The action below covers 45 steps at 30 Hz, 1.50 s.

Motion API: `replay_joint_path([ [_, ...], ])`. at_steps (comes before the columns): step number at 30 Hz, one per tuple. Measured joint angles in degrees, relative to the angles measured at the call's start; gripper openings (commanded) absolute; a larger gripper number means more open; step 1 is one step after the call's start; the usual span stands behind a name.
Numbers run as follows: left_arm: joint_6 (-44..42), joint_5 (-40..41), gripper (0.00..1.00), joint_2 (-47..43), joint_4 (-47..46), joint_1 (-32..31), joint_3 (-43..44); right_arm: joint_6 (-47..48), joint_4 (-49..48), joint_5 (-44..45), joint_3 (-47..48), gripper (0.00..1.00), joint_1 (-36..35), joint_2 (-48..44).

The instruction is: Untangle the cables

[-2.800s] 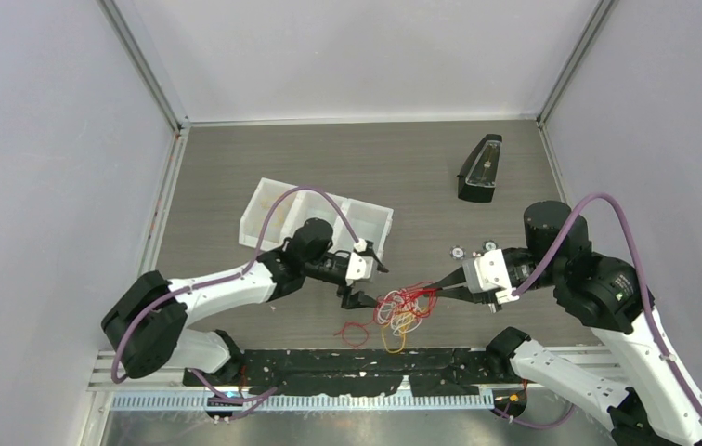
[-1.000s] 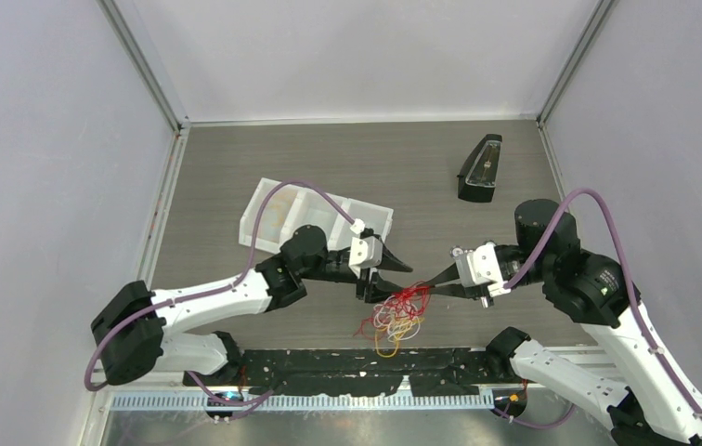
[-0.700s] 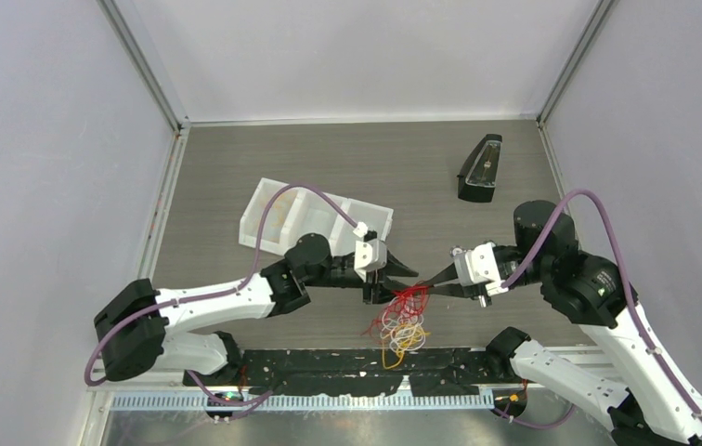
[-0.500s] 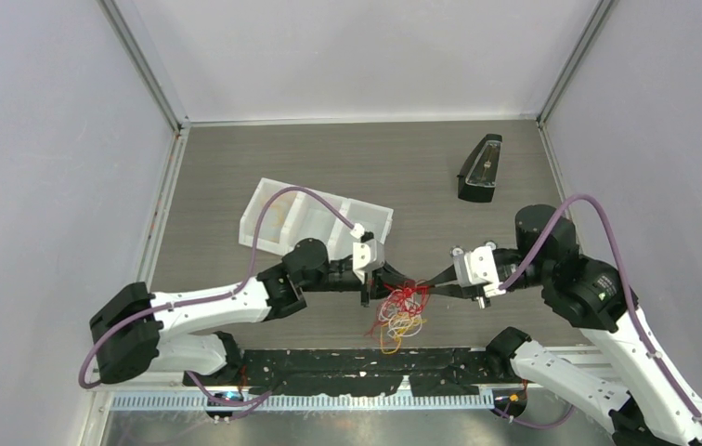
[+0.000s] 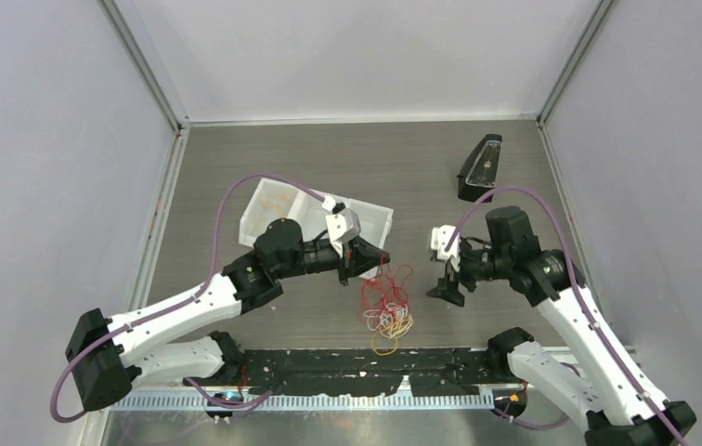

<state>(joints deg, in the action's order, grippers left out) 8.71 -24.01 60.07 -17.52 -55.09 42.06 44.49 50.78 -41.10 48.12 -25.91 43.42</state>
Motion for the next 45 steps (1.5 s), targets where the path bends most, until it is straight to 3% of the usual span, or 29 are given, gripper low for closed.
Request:
replay_joint_path([
  [1,0.3,0.0,0.0,0.3,1.2,0.5,0.7,0.5,0.2,-0.5,0.4,0.86,3.2,1.7],
  [3,1.5,0.5,0.0,1.3,4.6,1.9,3.0,1.2,1.7,-2.4,3.1,1.0,9.7,5.6],
  [8,4.9,1.9,0.0,3.2,12.1,5.1,9.2,0.0,4.2,-10.4,13.3,0.95,14.6,14.0],
  [13,9.0,1.9,0.0,4.6,16.9,6.3,14.0,-17.7,-13.9,-12.0,6.0,0.96,8.8,7.5],
  [18,14.1,-0.7,0.0,5.6,19.7,9.2,17.3,-25.0,-29.2,-6.8,-3.8,0.99,-2.4,7.5],
  [20,15.6,-2.1,0.0,5.6,20.4,10.0,18.3,-26.3,-35.2,-4.8,-7.4,1.0,-3.5,9.8],
  [26,18.2,-3.1,0.0,5.1,22.4,10.4,21.7,-33.7,-52.6,-1.9,-15.9,0.87,-3.6,17.2],
  [30,17.9,-2.3,0.0,3.9,24.2,10.4,21.8,-39.4,-61.7,-3.7,-15.2,0.98,-3.8,17.0],
  [33,17.1,-1.3,0.0,3.2,25.3,10.4,21.8,-40.2,-60.8,-6.1,-13.5,0.99,-3.8,14.5],
  [40,16.3,-0.9,0.0,3.1,25.4,10.5,21.8,-30.8,-45.0,-11.1,-10.8,0.9,-3.9,2.2],
  [45,16.3,-2.2,0.0,3.1,24.3,10.5,21.8,-29.5,-42.1,-11.7,-8.4,0.9,-4.1,5.5],
])
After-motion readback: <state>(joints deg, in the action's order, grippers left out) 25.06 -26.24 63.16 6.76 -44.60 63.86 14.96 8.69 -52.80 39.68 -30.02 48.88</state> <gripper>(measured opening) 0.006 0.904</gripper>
